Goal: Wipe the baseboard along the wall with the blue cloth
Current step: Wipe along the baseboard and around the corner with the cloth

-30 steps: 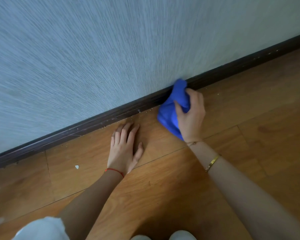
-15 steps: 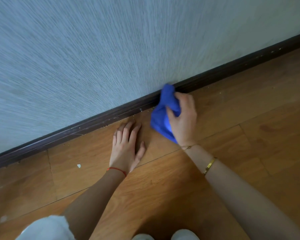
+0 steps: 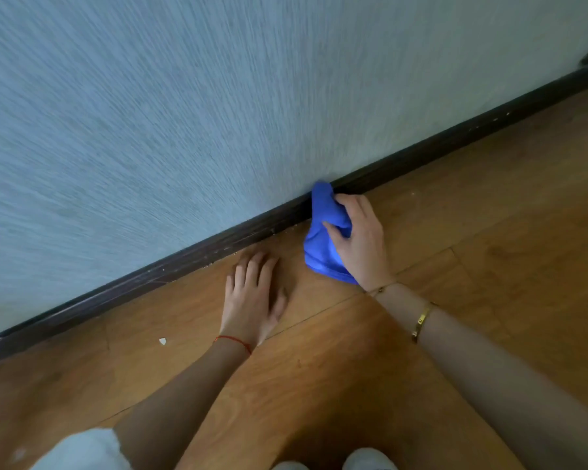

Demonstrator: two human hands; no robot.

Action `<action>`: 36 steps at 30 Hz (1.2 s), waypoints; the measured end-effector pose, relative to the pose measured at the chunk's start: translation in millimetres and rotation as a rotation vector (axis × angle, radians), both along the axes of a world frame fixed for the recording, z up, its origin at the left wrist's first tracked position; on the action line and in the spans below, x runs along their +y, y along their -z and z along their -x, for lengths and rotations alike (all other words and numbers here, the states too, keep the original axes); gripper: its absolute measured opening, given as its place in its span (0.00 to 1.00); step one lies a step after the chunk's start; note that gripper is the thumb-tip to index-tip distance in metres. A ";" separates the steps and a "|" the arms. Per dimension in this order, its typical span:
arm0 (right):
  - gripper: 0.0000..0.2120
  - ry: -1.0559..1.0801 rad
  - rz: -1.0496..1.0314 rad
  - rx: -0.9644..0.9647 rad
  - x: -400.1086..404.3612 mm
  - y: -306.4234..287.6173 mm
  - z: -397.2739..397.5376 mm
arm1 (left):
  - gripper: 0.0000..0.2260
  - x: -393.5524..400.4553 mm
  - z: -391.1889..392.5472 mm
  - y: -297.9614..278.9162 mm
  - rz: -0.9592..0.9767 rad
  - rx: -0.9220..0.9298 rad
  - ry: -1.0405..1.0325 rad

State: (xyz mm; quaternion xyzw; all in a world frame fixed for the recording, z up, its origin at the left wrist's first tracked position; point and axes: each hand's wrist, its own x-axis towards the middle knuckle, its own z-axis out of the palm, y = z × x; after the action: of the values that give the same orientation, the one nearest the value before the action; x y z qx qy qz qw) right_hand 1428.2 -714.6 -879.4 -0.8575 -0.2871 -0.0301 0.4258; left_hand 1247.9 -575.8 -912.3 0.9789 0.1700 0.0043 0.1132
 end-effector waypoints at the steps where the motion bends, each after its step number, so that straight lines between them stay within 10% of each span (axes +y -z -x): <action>1: 0.17 0.012 0.014 -0.001 -8.5 -4.2 -6.5 | 0.25 0.0 -2.1 -3.5 -0.002 0.000 0.017; 36: 0.19 0.056 -0.093 -0.036 -51.3 24.4 -81.2 | 0.26 -82.6 -76.3 -3.7 0.018 0.042 -0.023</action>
State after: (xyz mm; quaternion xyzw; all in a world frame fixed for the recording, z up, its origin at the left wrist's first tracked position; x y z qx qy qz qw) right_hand 1509.4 -765.9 -903.9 -0.8440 -0.2688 -0.0707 0.4588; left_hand 1324.2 -658.4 -908.6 0.9757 0.1836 -0.0166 0.1182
